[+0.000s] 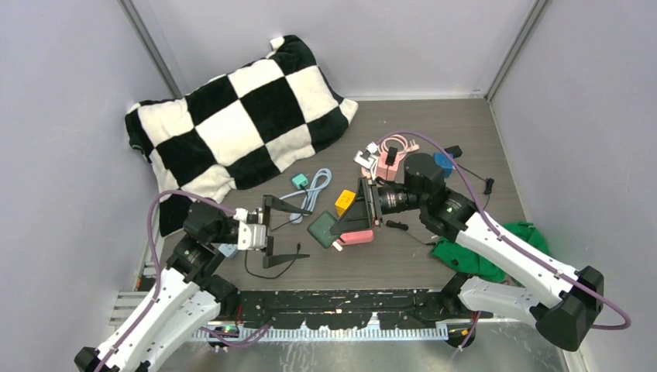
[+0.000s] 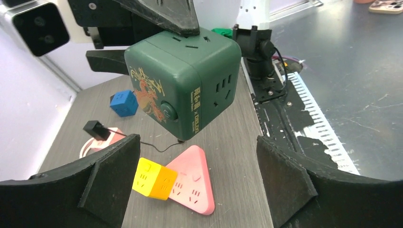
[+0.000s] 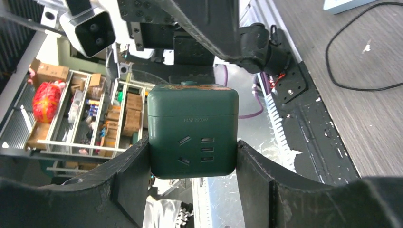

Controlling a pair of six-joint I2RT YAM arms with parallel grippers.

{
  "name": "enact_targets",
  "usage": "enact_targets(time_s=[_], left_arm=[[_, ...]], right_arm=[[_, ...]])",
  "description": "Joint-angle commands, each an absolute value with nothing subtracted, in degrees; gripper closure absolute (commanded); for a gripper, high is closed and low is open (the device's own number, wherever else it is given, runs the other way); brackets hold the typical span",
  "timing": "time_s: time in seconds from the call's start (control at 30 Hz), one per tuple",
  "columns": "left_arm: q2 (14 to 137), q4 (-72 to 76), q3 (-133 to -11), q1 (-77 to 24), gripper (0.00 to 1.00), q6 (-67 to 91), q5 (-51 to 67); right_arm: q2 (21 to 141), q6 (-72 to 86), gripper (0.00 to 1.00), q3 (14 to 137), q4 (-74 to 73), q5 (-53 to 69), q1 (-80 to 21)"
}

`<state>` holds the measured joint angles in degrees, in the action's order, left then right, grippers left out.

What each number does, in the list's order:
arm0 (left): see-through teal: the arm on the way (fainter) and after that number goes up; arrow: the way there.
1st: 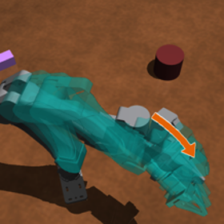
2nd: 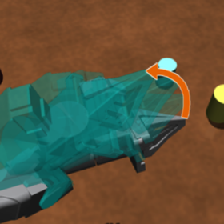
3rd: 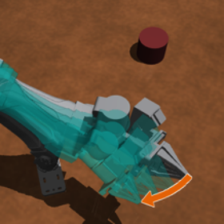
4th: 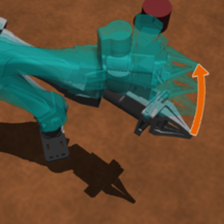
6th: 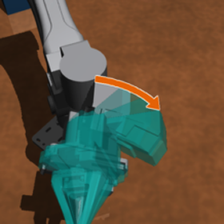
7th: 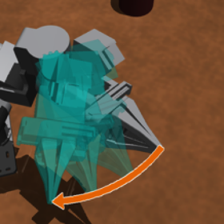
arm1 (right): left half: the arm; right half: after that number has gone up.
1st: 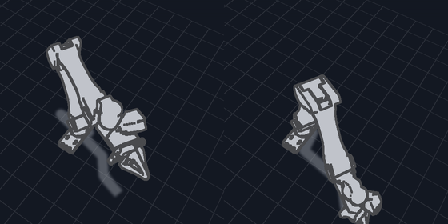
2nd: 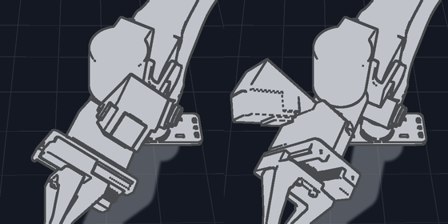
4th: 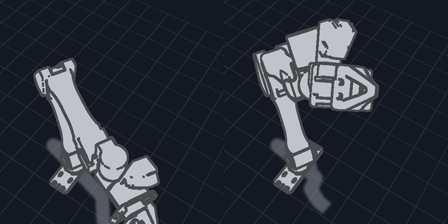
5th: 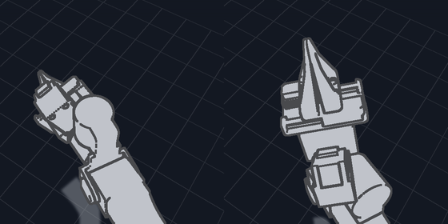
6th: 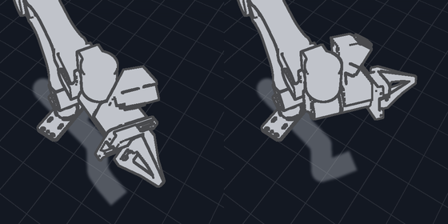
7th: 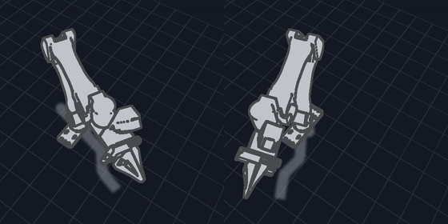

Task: Insert the plug
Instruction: Pick up the plug from the center of the board.

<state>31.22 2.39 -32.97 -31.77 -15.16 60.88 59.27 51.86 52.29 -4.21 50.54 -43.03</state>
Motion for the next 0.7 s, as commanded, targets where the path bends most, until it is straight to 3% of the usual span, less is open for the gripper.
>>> enact_targets(time_s=[0.0,0.37,0.67], left_arm=[[33.10,6.24,-36.80,-31.81,0.07,-17.28,67.27],[36.56,23.17,-35.29,-31.94,0.07,-4.52,71.72],[39.09,23.91,-35.62,-33.59,0.11,-2.75,74.56]], right_arm=[[59.19,54.31,0.60,53.67,2.28,56.47,-43.91],[62.23,53.96,0.60,53.79,2.96,55.93,-46.55],[63.17,53.76,0.60,54.14,4.19,54.59,-48.23]])
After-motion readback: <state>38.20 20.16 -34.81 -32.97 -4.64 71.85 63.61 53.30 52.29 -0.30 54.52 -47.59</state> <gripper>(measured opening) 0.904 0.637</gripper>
